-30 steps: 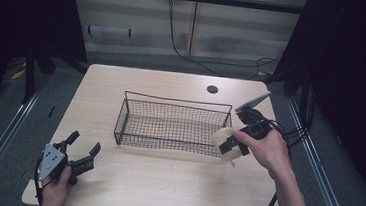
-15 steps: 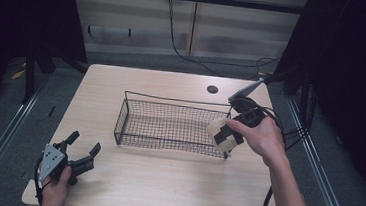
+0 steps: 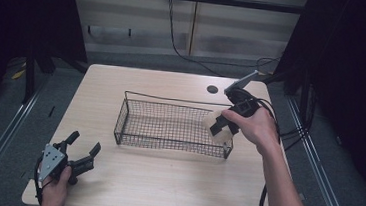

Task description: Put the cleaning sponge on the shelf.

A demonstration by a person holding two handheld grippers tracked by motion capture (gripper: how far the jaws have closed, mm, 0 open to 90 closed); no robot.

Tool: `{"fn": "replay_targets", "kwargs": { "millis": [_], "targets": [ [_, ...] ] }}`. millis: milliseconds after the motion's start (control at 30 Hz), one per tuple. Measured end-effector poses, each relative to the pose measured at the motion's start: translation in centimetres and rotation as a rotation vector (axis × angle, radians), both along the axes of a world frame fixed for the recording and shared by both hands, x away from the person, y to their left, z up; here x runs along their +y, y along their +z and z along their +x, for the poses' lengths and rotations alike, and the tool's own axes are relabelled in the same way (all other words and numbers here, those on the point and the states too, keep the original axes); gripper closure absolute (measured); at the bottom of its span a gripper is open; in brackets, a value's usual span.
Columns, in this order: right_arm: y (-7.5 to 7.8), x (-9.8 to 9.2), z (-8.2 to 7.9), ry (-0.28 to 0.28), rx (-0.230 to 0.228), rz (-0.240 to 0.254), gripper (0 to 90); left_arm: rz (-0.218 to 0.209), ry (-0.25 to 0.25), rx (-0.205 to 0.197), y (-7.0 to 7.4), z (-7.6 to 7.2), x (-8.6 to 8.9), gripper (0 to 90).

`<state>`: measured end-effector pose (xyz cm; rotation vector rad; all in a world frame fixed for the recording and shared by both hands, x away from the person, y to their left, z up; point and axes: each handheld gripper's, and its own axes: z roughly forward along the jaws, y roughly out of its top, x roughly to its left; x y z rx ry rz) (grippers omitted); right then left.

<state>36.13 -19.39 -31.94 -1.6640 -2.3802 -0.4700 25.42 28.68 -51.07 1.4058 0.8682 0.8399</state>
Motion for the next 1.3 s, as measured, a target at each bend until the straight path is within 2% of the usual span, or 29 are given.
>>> {"fn": "replay_targets", "kwargs": {
  "millis": [200, 367, 433, 500, 633, 700, 800, 967, 1000, 1067, 1133, 1167, 1233, 1300],
  "targets": [
    [-0.3, 0.2, 1.2, -0.014, 0.011, 0.002, 29.0, -0.003, -0.013, 0.002, 0.0, 0.0, 0.0, 15.5],
    [-0.5, 0.1, 2.2, -0.035, -0.002, 0.013, 29.0, -0.004, -0.014, 0.002, 0.0, 0.0, 0.0, 15.5],
    [-0.7, 0.0, 2.6, -0.054, -0.012, 0.007, 29.0, 0.0, 0.0, 0.0, 0.0, 0.0, 0.0, 15.5],
    [-0.8, 0.0, 2.7, -0.058, -0.004, 0.0, 29.1, -0.004, -0.013, 0.002, 0.0, 0.0, 0.0, 15.5],
    [-1.4, -0.3, 3.2, -0.093, -0.005, -0.009, 29.1, 0.0, 0.0, 0.0, 0.0, 0.0, 0.0, 15.5],
    [-1.6, -0.3, 3.2, -0.089, 0.0, -0.01, 29.1, 0.0, 0.0, 0.0, 0.0, 0.0, 0.0, 15.5],
    [-2.6, -0.4, 3.4, -0.103, 0.024, -0.011, 29.1, 0.0, 0.0, 0.0, 0.0, 0.0, 0.0, 15.5],
    [-3.9, -0.7, 3.6, -0.117, 0.036, -0.012, 29.0, 0.0, 0.0, 0.0, 0.0, 0.0, 0.0, 15.5],
    [-4.2, -0.7, 3.7, -0.121, 0.04, -0.013, 29.0, -0.004, -0.014, 0.002, 0.0, 0.0, 0.0, 15.5],
    [-4.6, -0.7, 3.7, -0.134, 0.042, -0.015, 29.0, 0.0, -0.001, 0.0, 0.0, 0.0, 0.0, 15.5],
    [-5.0, -0.7, 3.8, -0.142, 0.045, -0.019, 29.0, -0.004, -0.013, 0.002, 0.0, 0.0, 0.0, 15.5],
    [-5.2, -0.7, 3.8, -0.15, 0.045, -0.023, 29.0, 0.0, 0.0, 0.0, 0.0, 0.0, 0.0, 15.5],
    [-5.8, -0.6, 3.8, -0.154, 0.054, -0.028, 29.0, -0.004, -0.014, 0.002, 0.0, 0.0, 0.0, 15.5],
    [-6.2, -0.6, 3.8, -0.16, 0.056, -0.031, 29.0, 0.0, 0.0, 0.0, 0.0, 0.0, 0.0, 15.5]
  ]
}}
